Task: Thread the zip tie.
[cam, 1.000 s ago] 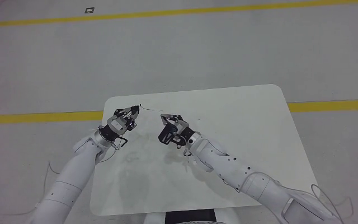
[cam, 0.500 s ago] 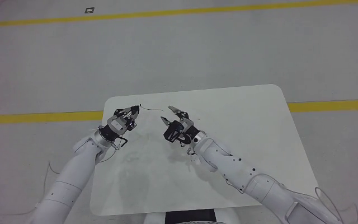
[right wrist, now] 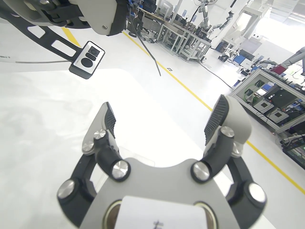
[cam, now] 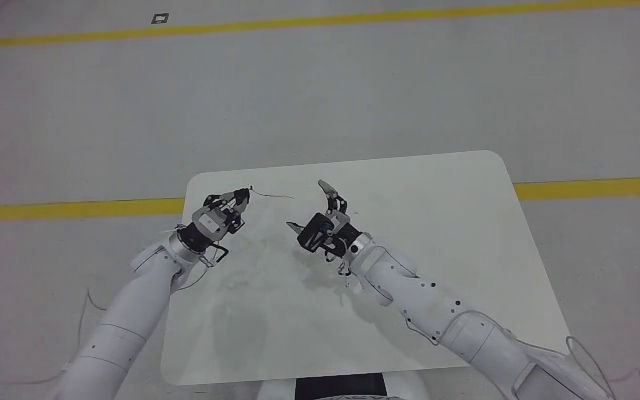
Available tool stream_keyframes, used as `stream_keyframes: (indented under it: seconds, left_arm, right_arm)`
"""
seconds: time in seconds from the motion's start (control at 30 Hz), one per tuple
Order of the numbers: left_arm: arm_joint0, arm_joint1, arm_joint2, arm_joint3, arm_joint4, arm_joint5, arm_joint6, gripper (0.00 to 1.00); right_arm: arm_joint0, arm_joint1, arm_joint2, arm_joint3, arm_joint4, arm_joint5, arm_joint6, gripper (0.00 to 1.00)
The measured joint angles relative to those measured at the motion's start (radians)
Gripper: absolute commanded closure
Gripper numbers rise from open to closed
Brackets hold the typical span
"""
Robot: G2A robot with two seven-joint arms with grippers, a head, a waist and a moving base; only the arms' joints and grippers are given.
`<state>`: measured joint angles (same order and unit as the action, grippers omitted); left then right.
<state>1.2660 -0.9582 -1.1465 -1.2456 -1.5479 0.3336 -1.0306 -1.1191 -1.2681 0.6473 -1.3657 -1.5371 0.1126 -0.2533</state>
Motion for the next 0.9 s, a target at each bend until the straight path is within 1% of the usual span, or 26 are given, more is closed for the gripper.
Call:
stream_keyframes:
  seconds: [0.07, 0.17, 0.23, 0.27, 0.33, 0.4, 0.43, 0.63, 0.67, 0.77, 0.9]
  left_arm:
    - [0.003, 0.004, -0.008, -0.003, 0.017, 0.006, -0.017, 1.00]
    - [0.001, 0.016, -0.011, 0.003, 0.049, 0.007, -0.069, 1.00]
    - [-0.004, 0.028, -0.006, 0.010, 0.070, 0.006, -0.111, 1.00]
    - [-0.008, 0.033, -0.001, 0.013, 0.075, 0.006, -0.131, 1.00]
    - [-0.017, 0.046, 0.016, 0.020, 0.081, 0.006, -0.173, 1.00]
    - [-0.032, 0.061, 0.042, 0.026, 0.097, 0.006, -0.202, 1.00]
    - [-0.038, 0.066, 0.049, 0.029, 0.106, 0.006, -0.205, 1.00]
    - [-0.040, 0.067, 0.052, 0.029, 0.111, 0.006, -0.203, 1.00]
    - [-0.040, 0.066, 0.052, 0.024, 0.107, 0.005, -0.198, 1.00]
    - [-0.044, 0.063, 0.046, -0.016, 0.088, 0.006, -0.179, 1.00]
    - [-0.062, 0.065, 0.042, -0.042, 0.092, 0.006, -0.172, 1.00]
  right_arm:
    - [-0.008, 0.007, 0.034, 0.004, 0.014, -0.023, -0.009, 0.00]
    - [-0.025, 0.022, 0.094, 0.001, 0.047, -0.079, -0.027, 0.00]
    - [-0.037, 0.032, 0.134, -0.004, 0.058, -0.119, -0.032, 0.00]
    - [-0.042, 0.036, 0.150, -0.006, 0.061, -0.135, -0.033, 0.00]
    - [-0.050, 0.045, 0.181, -0.011, 0.070, -0.186, -0.031, 0.00]
    - [-0.047, 0.053, 0.199, -0.016, 0.053, -0.250, -0.024, 0.00]
    - [-0.046, 0.053, 0.200, -0.016, 0.047, -0.259, -0.024, 0.00]
    - [-0.046, 0.053, 0.198, -0.016, 0.047, -0.249, -0.024, 0.00]
    - [-0.047, 0.053, 0.199, -0.016, 0.048, -0.248, -0.024, 0.00]
    - [-0.059, 0.052, 0.215, -0.023, 0.065, -0.230, -0.017, 0.00]
    - [-0.077, 0.054, 0.263, -0.029, 0.085, -0.177, -0.002, 0.00]
